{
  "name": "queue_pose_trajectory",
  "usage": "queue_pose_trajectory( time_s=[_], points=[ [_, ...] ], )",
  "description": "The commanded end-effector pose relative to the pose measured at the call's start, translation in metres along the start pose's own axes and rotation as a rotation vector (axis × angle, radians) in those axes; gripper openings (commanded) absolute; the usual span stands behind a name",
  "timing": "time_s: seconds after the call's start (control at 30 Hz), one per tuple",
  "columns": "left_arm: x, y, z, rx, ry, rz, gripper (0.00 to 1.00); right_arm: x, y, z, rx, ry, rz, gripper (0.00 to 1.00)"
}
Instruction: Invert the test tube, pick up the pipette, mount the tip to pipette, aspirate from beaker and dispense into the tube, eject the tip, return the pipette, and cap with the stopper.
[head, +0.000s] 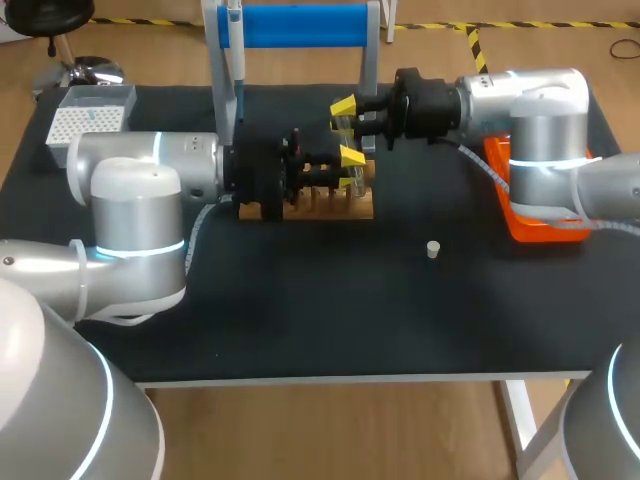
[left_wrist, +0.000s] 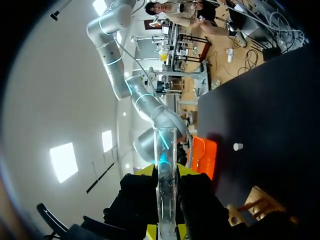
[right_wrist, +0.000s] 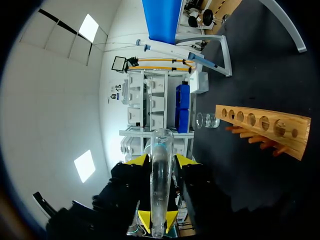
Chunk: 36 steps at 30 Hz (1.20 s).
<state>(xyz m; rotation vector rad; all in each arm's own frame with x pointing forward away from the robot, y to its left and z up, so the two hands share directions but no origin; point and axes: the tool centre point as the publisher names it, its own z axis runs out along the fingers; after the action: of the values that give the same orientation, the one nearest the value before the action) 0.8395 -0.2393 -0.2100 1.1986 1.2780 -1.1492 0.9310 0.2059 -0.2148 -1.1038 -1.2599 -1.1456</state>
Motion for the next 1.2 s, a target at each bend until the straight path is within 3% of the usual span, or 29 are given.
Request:
queue_pose_trajectory(
  time_s=[0.03, 0.9, 1.2],
  points=[
    [-0.002, 0.001, 0.000, 0.000, 0.015, -0.003, 0.00, 0.001, -0.001, 0.000, -0.003, -0.002, -0.001, 1.00],
    [-0.002, 0.001, 0.000, 0.000, 0.015, -0.003, 0.00, 0.001, -0.001, 0.000, -0.003, -0.002, -0.001, 1.00],
    [-0.002, 0.001, 0.000, 0.000, 0.015, -0.003, 0.00, 0.016, -0.022, -0.048, -0.047, 0.029, -0.152, 1.00]
  ],
)
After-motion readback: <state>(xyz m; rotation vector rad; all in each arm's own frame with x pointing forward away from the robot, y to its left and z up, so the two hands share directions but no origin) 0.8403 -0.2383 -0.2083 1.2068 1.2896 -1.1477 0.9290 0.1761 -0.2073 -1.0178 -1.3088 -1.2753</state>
